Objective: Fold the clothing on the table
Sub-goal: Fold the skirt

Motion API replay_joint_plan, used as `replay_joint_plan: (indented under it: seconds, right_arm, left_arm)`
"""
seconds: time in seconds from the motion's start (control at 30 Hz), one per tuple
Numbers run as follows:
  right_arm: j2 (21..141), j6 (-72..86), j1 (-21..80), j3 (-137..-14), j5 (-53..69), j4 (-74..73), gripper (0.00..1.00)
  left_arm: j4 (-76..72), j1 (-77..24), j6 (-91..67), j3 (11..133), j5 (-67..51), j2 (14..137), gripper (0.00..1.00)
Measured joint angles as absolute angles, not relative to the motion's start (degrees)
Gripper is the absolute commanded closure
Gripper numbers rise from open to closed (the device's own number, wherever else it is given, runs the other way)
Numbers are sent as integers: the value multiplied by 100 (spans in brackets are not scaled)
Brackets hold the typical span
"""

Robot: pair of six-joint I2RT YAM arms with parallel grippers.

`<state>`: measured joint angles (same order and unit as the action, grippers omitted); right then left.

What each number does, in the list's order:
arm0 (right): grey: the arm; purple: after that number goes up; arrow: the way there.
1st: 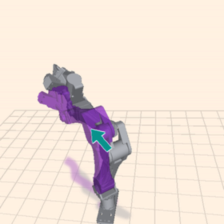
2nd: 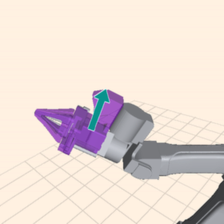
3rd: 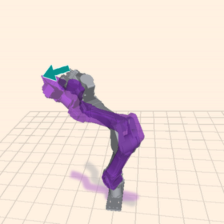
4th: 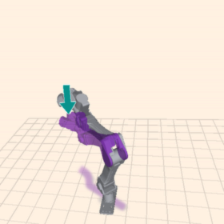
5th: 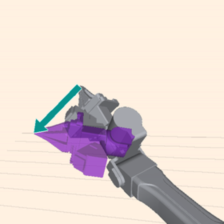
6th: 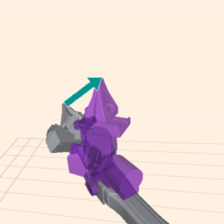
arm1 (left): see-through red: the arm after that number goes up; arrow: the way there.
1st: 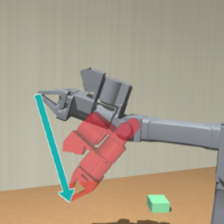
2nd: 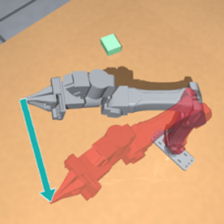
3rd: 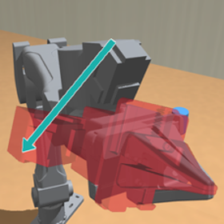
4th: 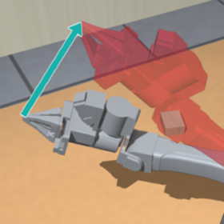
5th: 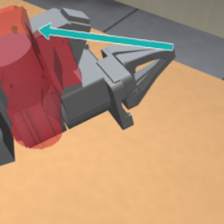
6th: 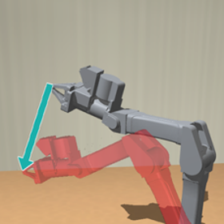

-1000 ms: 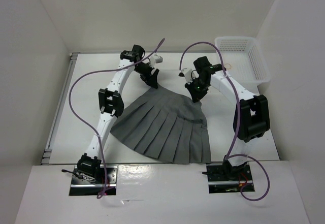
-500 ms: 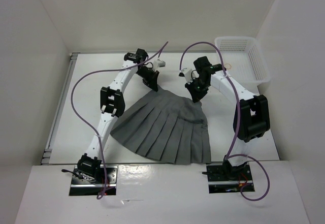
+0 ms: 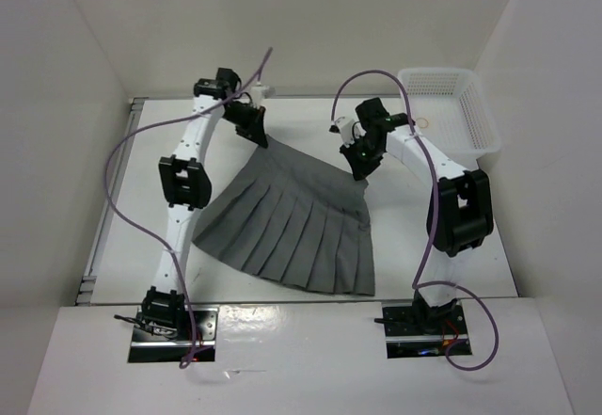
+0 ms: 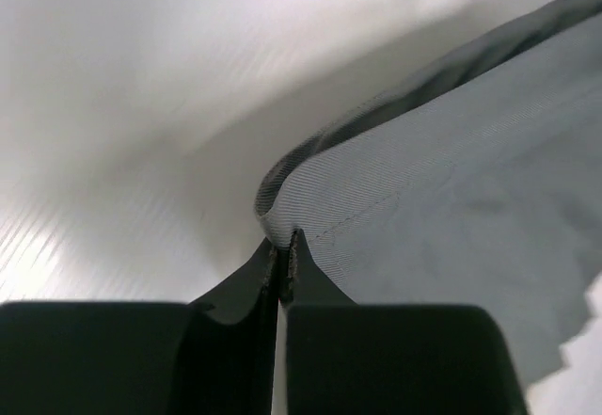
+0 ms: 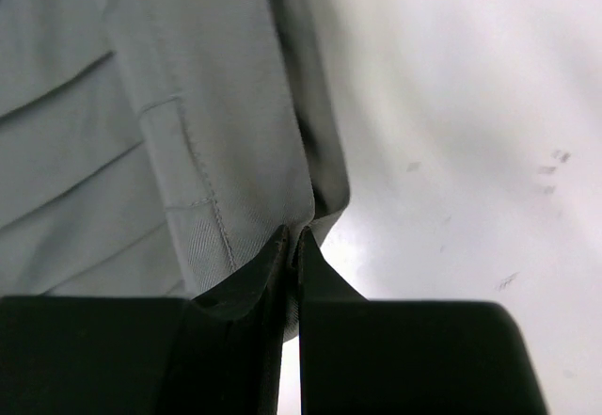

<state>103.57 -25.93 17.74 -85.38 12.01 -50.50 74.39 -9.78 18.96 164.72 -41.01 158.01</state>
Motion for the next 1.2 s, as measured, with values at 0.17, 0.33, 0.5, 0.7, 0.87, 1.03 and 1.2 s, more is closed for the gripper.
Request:
replay_joint_plan:
  seconds: [0.17, 0.33, 0.5, 0.7, 0.87, 1.03, 1.2]
  right_arm:
    - [10783, -2346, 1798, -9056, 1275, -4550, 100]
    - [10892, -2167, 1839, -9402, 1308, -4305, 100]
    - [10932, -2073, 1839, -9474, 1264, -4215, 100]
    - [10997, -2032, 1855, -9496, 1155, -4088, 100]
    - [11262, -2043, 1953, -9679, 869, -3972, 100]
    - [11356, -2062, 2029, -9789, 486, -3673, 100]
    - [11384, -2112, 2093, -9889, 246, -3297, 100]
  left_arm:
    - [7500, -375, 1782, 15395, -4362, 14560, 100]
    - [7100, -156, 1763, 13939, -4370, 13240, 100]
    - [6012, -134, 1584, 11461, -4143, 11865, 100]
    - [5017, -134, 1337, 9579, -4049, 11187, 100]
    - [4609, -137, 1256, 9159, -3981, 11170, 100]
    - [4322, -172, 1151, 8866, -3946, 10753, 100]
    - [4185, -228, 1035, 8689, -3909, 10274, 100]
